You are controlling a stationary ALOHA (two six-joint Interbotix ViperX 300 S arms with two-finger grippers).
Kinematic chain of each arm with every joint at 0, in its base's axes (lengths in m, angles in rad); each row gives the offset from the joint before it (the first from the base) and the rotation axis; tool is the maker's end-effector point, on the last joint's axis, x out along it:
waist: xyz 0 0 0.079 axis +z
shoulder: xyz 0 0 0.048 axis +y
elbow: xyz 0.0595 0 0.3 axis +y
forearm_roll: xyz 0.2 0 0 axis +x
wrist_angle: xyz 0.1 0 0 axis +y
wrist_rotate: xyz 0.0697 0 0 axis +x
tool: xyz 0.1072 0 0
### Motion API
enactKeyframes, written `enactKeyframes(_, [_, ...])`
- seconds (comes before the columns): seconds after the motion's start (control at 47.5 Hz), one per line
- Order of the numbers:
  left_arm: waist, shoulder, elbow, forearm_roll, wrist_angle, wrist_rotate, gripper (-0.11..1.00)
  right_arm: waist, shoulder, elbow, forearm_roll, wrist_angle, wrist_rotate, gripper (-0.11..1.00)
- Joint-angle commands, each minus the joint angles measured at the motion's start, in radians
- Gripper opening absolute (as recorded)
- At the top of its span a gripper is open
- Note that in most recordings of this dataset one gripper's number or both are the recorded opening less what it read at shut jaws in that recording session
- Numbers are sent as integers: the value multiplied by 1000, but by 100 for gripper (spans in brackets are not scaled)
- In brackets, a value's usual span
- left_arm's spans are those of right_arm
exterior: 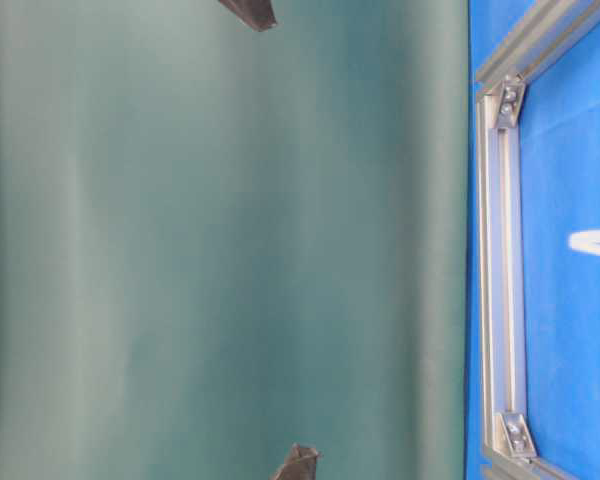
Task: Insert the wire through the string loop located in the center.
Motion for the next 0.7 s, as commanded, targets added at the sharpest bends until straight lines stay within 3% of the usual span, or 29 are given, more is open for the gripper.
enactKeyframes(0.0, [-3,-11,-6,2,-2,2,0,-3,0,-17,-3,-8,0,76])
enactKeyframes(0.295, [-2,-71,9,2,14,-2,0,-17,-29,-52,-6,77,-3,76])
enactKeyframes(0.674, [-29,-140,25,2,14,-3,0,-34,-60,-51,-21,81,-20,76])
